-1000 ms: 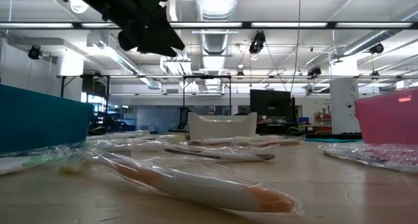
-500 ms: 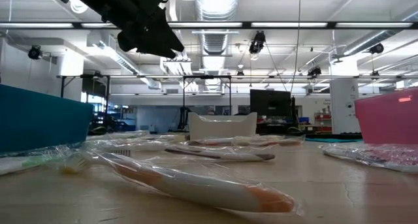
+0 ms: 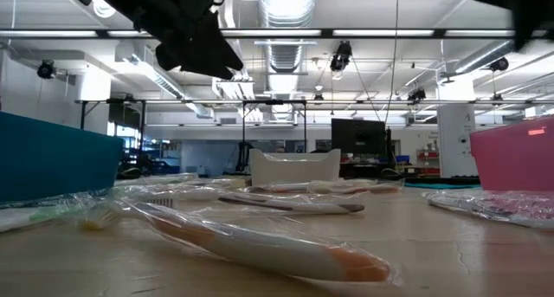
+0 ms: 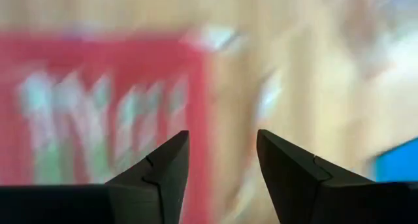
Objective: Pick & Place Toothbrushes
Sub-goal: Put the violet toothbrush into the white bin
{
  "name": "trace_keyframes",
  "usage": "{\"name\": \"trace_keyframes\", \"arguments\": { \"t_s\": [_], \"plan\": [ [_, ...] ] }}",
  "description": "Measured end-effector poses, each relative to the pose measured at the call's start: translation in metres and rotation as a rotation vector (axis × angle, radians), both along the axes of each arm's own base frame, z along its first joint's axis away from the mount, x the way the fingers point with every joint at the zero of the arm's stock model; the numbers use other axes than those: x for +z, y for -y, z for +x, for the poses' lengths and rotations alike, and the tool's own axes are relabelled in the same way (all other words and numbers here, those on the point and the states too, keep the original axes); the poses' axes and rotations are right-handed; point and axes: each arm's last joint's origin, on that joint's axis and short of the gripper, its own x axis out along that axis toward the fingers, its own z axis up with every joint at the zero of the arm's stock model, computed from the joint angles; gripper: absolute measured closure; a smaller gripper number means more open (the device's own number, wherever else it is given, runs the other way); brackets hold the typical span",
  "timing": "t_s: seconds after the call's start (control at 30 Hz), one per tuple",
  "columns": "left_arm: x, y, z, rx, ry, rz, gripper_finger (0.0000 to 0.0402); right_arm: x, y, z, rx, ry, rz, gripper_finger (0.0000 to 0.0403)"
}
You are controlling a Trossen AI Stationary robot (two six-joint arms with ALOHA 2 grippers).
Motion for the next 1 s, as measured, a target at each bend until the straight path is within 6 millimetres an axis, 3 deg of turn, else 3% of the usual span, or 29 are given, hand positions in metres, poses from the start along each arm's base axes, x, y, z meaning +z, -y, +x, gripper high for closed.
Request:
{"name": "trace_keyframes", "arguments": {
  "t_s": [0.27,0.47,0.63,1.0],
  "plan": [
    [-0.001,0.000,-0.002,-0.033,-0.059,-0.061,0.0165,0.010,0.044,0.017,-0.076,0.366,-0.354,0.0248],
    [0.002,-0.002,-0.007,-0.018,-0.164,-0.120,0.0165,-0.004,0.073,0.038,-0.093,0.601,-0.382,0.0268],
    [0.008,-0.004,-0.011,0.016,-0.251,-0.140,0.0165,-0.016,0.094,0.053,0.023,0.800,-0.310,0.0278],
    [0.008,-0.028,-0.020,0.205,-0.372,-0.234,0.0170,-0.031,0.136,0.057,-0.057,0.815,-0.337,0.0299]
  ]
}}
